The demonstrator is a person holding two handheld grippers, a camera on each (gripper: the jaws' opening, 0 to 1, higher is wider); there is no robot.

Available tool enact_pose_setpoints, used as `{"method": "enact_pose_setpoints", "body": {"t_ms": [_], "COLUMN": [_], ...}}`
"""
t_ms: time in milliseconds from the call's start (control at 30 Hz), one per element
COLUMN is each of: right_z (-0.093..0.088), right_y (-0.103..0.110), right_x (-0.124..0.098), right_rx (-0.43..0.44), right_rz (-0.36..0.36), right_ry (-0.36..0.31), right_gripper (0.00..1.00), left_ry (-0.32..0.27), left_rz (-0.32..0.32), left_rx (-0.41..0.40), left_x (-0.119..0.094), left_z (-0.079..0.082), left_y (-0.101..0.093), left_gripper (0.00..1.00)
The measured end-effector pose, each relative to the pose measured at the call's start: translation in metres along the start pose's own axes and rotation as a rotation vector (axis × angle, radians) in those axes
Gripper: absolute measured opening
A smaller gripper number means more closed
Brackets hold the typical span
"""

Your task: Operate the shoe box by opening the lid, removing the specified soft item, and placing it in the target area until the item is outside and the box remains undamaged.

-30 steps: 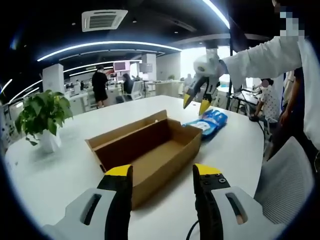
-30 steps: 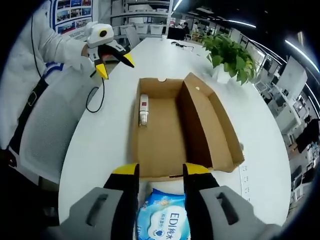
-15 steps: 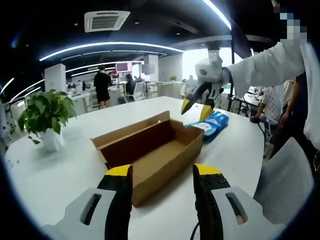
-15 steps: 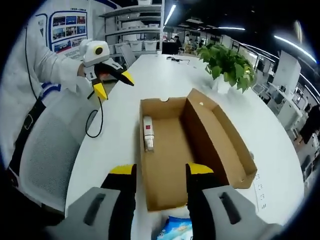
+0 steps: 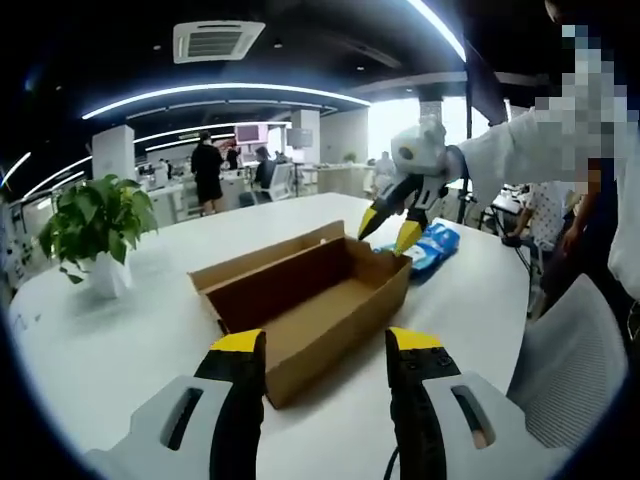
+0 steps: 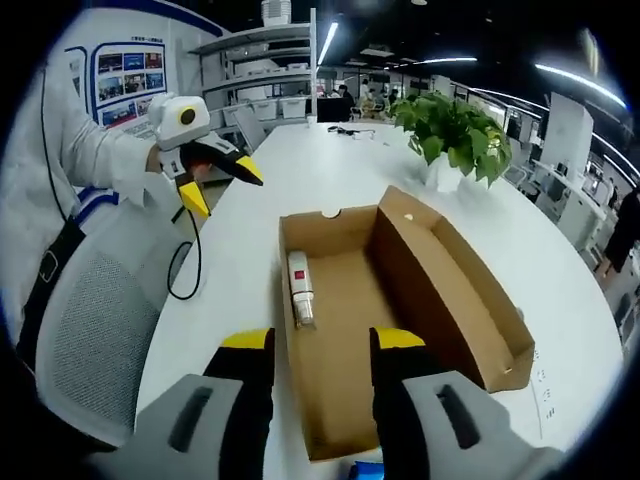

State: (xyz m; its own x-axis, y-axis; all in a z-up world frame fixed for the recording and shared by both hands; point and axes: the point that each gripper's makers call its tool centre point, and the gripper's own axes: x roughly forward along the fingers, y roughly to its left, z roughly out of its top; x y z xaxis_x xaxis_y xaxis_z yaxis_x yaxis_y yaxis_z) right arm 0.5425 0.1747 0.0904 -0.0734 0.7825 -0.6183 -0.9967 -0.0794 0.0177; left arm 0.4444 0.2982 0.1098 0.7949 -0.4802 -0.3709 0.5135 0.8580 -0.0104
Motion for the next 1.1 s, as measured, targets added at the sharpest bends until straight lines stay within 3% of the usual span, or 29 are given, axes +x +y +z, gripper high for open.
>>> {"method": "enact_pose_setpoints", "body": {"t_ms": [700, 1100], "right_z": [0.009, 0.005], "right_y": [-0.009, 0.002], "right_x": [0.047, 0.080], "right_rx": [-0.068, -0.111], "right_rz": [0.081, 0.148], "right_ry": [0.183, 0.259], "right_gripper": [0.27, 0.25], "left_ry": [0.011, -0.005], "left_rz": [-0.014, -0.013], "left_rx": [-0.004, -0.007], "left_x": [-0.007, -0.015], "left_z": [-0.014, -0.014], "left_y": [0.004, 0.009], "left_gripper": [0.49, 0.49]}}
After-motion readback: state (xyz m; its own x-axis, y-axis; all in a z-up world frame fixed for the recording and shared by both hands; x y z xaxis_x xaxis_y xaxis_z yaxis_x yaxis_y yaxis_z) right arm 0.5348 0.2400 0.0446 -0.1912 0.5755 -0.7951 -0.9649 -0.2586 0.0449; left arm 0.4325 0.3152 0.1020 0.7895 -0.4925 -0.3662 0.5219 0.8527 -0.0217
